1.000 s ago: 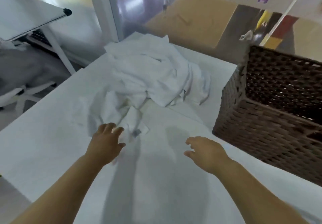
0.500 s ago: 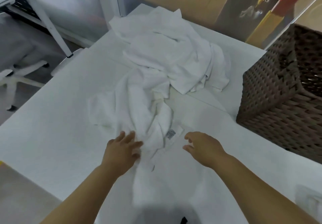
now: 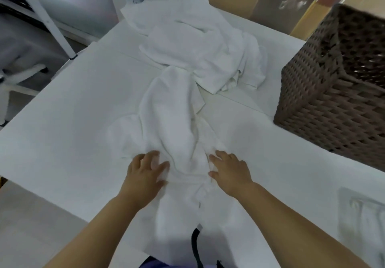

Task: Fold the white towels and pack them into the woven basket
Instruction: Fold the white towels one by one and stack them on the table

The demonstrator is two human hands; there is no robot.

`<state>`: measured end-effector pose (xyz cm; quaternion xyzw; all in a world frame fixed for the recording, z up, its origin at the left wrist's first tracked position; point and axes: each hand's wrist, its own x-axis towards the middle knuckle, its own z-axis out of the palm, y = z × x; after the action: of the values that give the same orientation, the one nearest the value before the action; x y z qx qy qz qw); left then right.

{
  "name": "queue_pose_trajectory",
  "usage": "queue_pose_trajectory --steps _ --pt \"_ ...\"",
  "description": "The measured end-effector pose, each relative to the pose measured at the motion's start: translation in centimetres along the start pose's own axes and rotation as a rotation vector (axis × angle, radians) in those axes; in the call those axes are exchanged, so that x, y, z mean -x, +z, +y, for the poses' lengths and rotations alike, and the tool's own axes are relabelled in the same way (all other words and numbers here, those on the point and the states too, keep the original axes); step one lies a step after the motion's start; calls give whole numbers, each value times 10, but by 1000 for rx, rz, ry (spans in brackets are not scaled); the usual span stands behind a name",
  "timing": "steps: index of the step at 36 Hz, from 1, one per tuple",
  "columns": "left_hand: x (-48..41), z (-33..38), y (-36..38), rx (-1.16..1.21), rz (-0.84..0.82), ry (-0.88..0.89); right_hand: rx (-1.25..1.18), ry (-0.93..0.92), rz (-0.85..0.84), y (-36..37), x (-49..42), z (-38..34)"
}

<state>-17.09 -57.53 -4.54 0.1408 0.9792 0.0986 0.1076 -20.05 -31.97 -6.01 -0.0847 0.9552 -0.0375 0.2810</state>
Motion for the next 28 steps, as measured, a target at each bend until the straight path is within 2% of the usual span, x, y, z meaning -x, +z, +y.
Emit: queue_pose_trajectory --steps 7,13,19,23,28 --pt "-6 24 -2 -40 47 116 -45 104 5 22 42 27" --pt "-22 48 1 64 94 191 -108 262 48 38 82 49" --pt "-43 70 10 304 -15 51 -169 441 49 51 125 72" --pt "-50 80 6 421 22 25 -150 541 23 56 145 79" --pt "-55 75 -9 642 100 -106 -142 585 0 47 147 75"
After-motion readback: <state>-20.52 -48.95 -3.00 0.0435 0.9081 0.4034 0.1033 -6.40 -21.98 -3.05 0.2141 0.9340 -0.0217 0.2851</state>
